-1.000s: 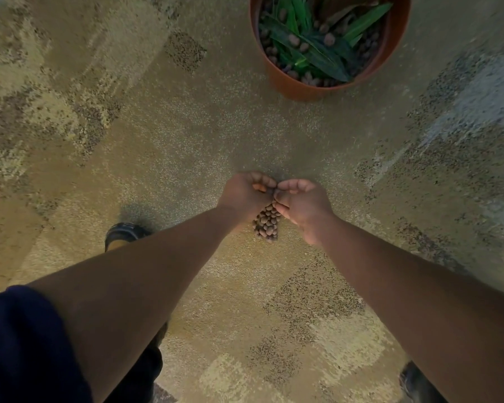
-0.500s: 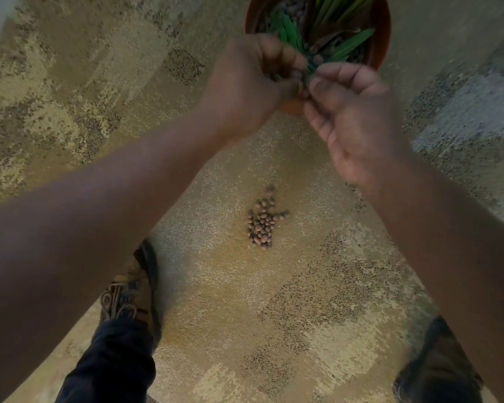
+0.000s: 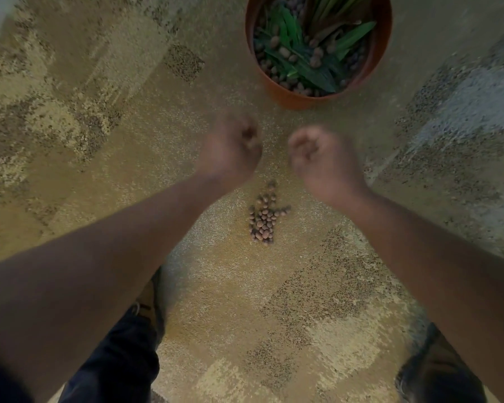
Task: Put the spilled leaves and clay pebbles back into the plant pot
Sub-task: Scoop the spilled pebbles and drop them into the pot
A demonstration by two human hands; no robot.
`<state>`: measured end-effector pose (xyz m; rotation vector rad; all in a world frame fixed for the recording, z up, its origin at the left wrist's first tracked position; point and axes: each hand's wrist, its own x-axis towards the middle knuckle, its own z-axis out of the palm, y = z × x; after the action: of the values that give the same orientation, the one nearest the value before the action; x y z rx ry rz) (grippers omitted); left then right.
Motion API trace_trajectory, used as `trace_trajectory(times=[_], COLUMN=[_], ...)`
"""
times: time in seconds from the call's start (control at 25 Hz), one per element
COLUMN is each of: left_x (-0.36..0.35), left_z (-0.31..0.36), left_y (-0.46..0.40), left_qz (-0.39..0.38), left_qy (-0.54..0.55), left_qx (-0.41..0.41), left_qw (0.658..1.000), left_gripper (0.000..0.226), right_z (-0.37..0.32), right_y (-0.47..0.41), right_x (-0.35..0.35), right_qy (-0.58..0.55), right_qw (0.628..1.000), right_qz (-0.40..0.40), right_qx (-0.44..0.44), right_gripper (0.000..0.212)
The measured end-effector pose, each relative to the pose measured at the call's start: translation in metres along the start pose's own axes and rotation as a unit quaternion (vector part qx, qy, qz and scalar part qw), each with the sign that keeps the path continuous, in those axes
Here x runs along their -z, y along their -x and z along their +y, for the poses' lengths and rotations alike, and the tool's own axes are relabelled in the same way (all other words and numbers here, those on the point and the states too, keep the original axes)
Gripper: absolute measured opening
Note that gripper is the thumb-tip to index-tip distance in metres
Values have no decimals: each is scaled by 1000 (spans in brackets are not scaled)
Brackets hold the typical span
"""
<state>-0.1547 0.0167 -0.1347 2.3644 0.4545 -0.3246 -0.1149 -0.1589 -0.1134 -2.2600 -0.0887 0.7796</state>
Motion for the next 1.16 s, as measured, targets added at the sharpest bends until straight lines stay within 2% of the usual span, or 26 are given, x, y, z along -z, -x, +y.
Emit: trace_trajectory(times=[0.08,0.12,0.2,0.24,0.28,0.4,0.52,0.68,0.88,1.16], left_x=[-26,-36,-52,-60,-65,-75,-76,-68,-64,-62], left_z=[-28,-37,-47,-49,-49,-52,-57,-63,-72,-82], left_y=[36,52,76,83,87,93,94,88,83,68], left_qz=[-176,-234,-273,-261,-238,-178,-175,-149,-147,-145], left_qy=[-58,-71,-77,-76,-74,-38,-17,-14,-83,-122], left_qx=[62,78,87,82,77,81,86,90,-3,20], left_qw=[981,966,955,959,965,980,981,985,986,982], left_gripper=[29,40,61,64,60,34,14,12,15,12], right_z=[28,38,54,58,61,64,65,74,76,76], right_y=[13,20,29,32,33,32,28,27,29,30], right_x=[-29,-43,-66,-76,-84,-90,-80,-70,-70,-71], right_qy=[105,144,204,237,265,296,301,310,324,311], right_qw=[988,978,956,945,937,932,924,919,919,929], right_qz=[-109,-149,-209,-224,-227,-202,-218,-219,-195,-180], right_qx=[-25,-29,-16,-5,9,52,91,109,110,85], right_gripper=[27,41,80,92,93,62,38,32,35,34])
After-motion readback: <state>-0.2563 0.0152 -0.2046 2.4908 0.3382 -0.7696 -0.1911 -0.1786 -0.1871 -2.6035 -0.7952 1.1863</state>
